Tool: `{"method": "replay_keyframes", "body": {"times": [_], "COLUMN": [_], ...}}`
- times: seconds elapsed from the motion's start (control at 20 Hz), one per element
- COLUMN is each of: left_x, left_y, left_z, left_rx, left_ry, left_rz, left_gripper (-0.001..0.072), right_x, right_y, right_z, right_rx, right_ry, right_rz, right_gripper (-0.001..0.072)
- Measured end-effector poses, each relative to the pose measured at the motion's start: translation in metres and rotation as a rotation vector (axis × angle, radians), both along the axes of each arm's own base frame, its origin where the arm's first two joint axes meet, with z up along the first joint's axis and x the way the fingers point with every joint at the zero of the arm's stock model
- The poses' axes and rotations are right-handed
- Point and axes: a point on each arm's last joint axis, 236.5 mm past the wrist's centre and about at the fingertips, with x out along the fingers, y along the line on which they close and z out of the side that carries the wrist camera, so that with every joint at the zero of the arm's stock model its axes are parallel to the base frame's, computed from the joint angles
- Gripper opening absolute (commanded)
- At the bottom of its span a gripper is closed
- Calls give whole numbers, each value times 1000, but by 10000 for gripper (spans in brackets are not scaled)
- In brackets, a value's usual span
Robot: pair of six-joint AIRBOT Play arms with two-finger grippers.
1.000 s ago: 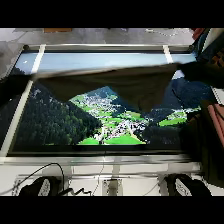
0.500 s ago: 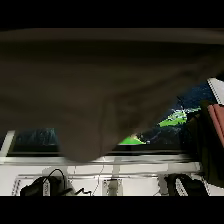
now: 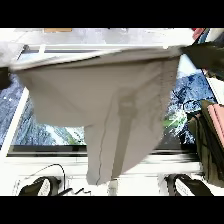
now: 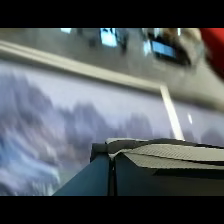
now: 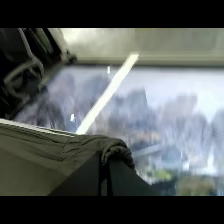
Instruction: Fold the clothes and pants, and hang the long-sleeved shirts on hangers.
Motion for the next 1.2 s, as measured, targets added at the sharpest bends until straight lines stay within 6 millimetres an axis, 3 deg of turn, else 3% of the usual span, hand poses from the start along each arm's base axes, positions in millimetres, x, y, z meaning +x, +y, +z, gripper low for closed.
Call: {"method": "replay_keyframes", "body": {"times": [0.1, 0.2, 0.35, 0.5, 0.65, 0.75, 0.95, 1.1, 1.15, 1.2], "left_x": [39, 67, 87, 83, 54, 21, -43, -85, -98, -110], "left_y": [-16, -36, -62, -83, -121, -157, -223, -262, -274, -284], "left_z": [-59, -102, -131, -137, -146, -162, -209, -245, -254, -262], "left_rx": [-39, -56, -65, -67, -113, -154, -227, -270, -288, -293], "left_ry": [131, 206, 242, 266, 371, 491, 720, 843, 871, 898], "left_rz": [-69, -122, -171, -233, -366, -485, -620, -650, -657, -672], "left_gripper": [12, 11, 11, 11, 11, 10, 12, 26, 167, 500], "right_x": [49, 87, 119, 131, 134, 136, 143, 145, 145, 145], "right_y": [-11, -21, -31, -37, -50, -66, -93, -107, -111, -115], "right_z": [-65, -125, -188, -215, -233, -246, -262, -279, -285, -291], "right_rx": [27, 48, 75, 74, 1, -91, -226, -304, -330, -349], "right_ry": [152, 272, 377, 414, 426, 423, 404, 414, 422, 430], "right_rz": [-18, -47, -87, -110, -136, -166, -218, -233, -235, -236], "right_gripper": [17, 17, 17, 17, 17, 17, 17, 17, 18, 55]}}
